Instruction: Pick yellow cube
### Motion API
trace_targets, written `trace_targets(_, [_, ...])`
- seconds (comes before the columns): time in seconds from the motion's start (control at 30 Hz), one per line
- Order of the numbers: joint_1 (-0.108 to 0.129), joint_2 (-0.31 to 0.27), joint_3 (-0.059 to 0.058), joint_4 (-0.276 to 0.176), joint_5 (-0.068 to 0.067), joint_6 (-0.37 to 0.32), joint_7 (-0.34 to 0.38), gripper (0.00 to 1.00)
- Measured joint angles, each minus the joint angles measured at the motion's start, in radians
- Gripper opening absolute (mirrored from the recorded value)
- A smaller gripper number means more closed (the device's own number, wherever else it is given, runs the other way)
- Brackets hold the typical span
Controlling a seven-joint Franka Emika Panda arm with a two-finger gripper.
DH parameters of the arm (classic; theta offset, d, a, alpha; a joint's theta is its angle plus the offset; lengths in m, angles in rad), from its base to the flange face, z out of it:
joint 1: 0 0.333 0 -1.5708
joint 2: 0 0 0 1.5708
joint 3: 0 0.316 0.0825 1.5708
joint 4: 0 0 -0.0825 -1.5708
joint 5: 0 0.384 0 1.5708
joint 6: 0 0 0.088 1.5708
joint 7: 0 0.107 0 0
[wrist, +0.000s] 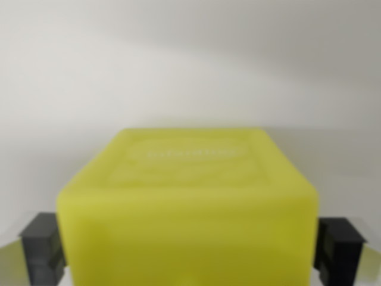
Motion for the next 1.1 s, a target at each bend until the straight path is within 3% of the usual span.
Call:
trace_targets(0.07, [0.0,0.0,0.0,0.0,0.0,0.0,0.0,1.0])
trace_targets(0.1, [0.0,0.0,0.0,0.0,0.0,0.0,0.0,0.0])
trace_targets(1.1, [-0.001,-0.139,0.0,-0.039,-0.013,-0.099,0.009,0.0])
